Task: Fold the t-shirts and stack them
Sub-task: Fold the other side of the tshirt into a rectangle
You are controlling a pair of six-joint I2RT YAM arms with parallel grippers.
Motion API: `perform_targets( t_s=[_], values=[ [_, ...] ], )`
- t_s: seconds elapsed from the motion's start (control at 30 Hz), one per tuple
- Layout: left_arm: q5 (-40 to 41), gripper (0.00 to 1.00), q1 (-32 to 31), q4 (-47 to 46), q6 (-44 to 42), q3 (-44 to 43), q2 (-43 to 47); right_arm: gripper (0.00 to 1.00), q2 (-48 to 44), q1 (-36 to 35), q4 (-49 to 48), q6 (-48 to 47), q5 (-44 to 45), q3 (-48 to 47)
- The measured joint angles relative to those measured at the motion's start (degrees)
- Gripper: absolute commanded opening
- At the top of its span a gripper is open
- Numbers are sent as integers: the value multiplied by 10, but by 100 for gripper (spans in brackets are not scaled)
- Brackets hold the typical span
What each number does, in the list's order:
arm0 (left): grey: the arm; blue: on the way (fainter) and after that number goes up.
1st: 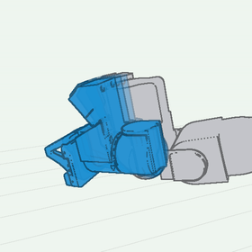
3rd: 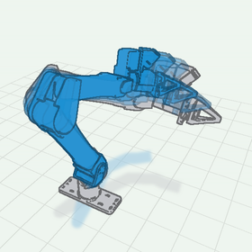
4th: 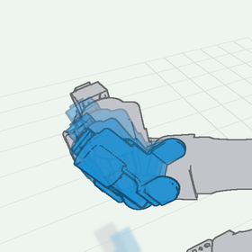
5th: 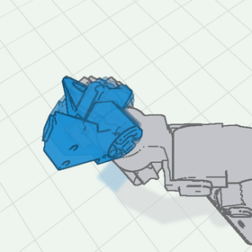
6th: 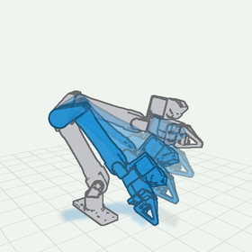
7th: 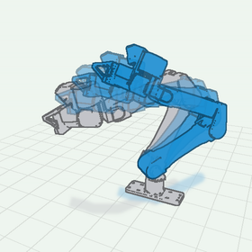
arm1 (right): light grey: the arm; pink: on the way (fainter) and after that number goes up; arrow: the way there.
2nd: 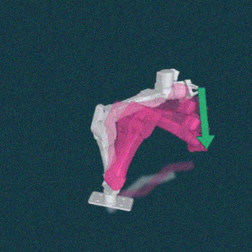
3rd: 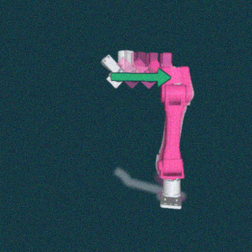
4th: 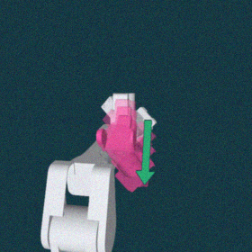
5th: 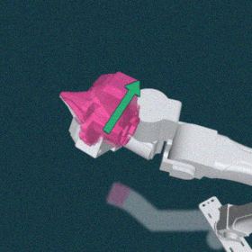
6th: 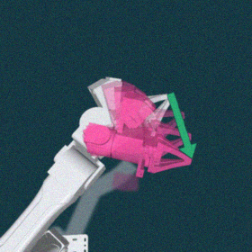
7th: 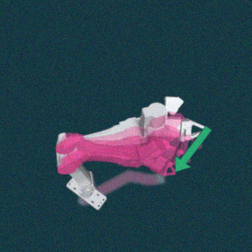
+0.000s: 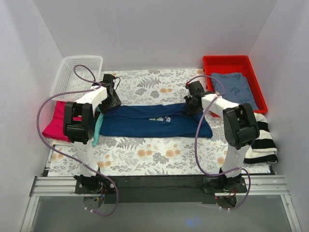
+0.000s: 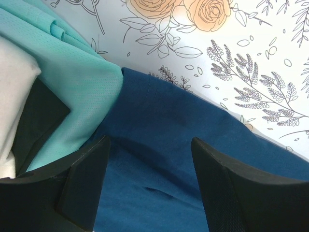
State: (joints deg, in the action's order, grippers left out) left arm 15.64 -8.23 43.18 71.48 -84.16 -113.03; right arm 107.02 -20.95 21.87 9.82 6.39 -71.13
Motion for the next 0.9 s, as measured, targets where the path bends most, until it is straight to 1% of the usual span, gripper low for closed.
perform_targets(
  t_s=[0.07,0.1,0.17,0.47,0.73,0.9],
  values=[
    [0,67,0,1,-1,0,0,18,2,0,0,-1,-3,-2],
    [0,67,0,1,-1,0,0,9,2,0,0,-1,-4,-3],
    [0,67,0,1,-2,0,0,2,3,0,0,-2,-5,-7],
    [0,67,0,1,-2,0,0,1,-8,0,15,-2,2,-15],
    [0,67,0,1,-1,0,0,1,-102,-1,33,0,5,-2],
    [0,67,0,1,-1,0,0,1,-118,-2,42,6,-2,6]
  ],
)
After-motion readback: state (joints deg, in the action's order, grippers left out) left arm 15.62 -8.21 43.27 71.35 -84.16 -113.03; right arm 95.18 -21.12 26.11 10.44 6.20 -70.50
